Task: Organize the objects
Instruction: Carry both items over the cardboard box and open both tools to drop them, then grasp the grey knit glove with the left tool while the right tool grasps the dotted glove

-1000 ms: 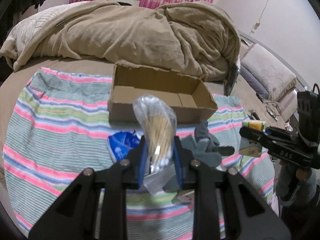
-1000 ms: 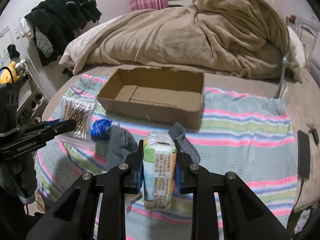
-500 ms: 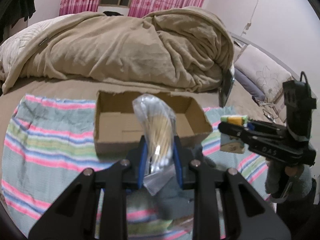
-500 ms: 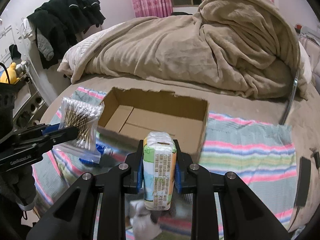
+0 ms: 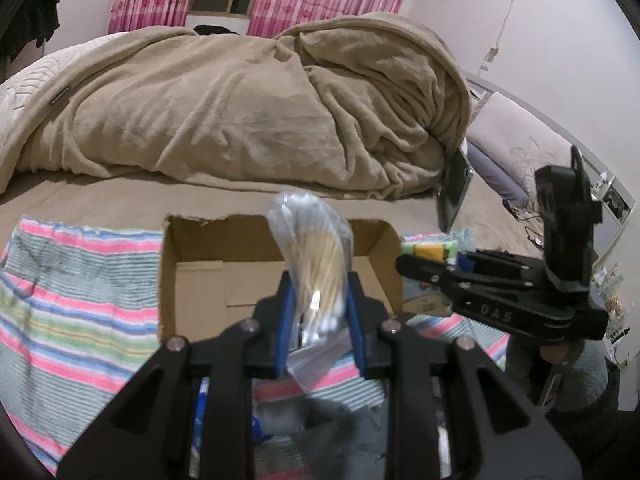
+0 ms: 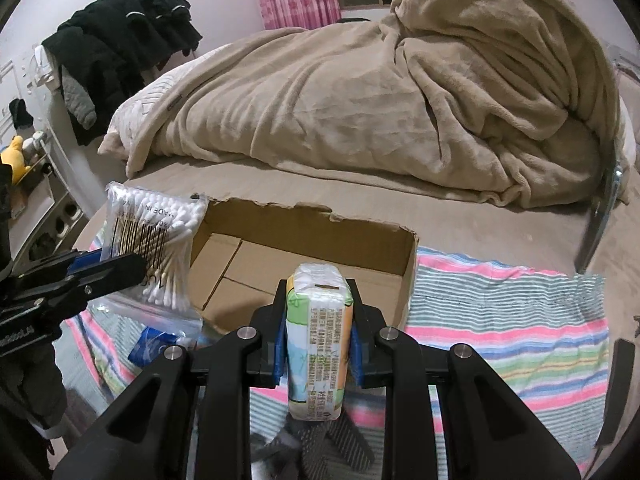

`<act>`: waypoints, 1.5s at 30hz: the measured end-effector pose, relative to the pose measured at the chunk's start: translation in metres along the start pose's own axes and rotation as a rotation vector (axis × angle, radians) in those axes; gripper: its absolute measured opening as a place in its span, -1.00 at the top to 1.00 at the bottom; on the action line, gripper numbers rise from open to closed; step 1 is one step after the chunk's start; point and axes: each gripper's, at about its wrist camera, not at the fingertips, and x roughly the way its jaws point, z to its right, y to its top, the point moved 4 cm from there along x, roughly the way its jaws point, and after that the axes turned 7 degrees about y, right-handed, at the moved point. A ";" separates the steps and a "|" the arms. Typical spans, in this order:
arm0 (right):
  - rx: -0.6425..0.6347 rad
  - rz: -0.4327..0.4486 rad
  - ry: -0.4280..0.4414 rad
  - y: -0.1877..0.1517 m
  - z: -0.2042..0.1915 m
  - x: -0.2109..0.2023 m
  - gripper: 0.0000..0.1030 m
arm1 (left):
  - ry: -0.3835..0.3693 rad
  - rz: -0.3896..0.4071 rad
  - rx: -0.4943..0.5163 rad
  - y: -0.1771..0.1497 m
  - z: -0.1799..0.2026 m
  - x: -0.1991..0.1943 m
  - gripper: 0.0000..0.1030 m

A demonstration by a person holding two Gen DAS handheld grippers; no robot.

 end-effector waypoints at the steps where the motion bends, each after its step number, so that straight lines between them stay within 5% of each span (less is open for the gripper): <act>1: 0.003 -0.005 0.007 0.000 0.001 0.004 0.49 | -0.003 -0.003 0.001 0.001 0.001 0.004 0.51; 10: 0.037 -0.030 0.000 -0.006 0.014 0.029 0.40 | -0.030 -0.083 -0.011 -0.005 0.004 0.057 0.51; 17: 0.045 0.009 -0.060 -0.005 0.024 0.021 -0.23 | -0.027 -0.135 -0.013 -0.014 0.006 0.067 0.38; 28: 0.048 0.043 -0.081 -0.010 0.015 -0.013 -0.24 | 0.028 -0.094 -0.015 -0.011 -0.003 0.036 -0.20; 45: 0.049 0.046 -0.077 -0.034 -0.014 -0.045 -0.24 | 0.051 -0.081 -0.051 -0.040 -0.016 -0.022 -0.23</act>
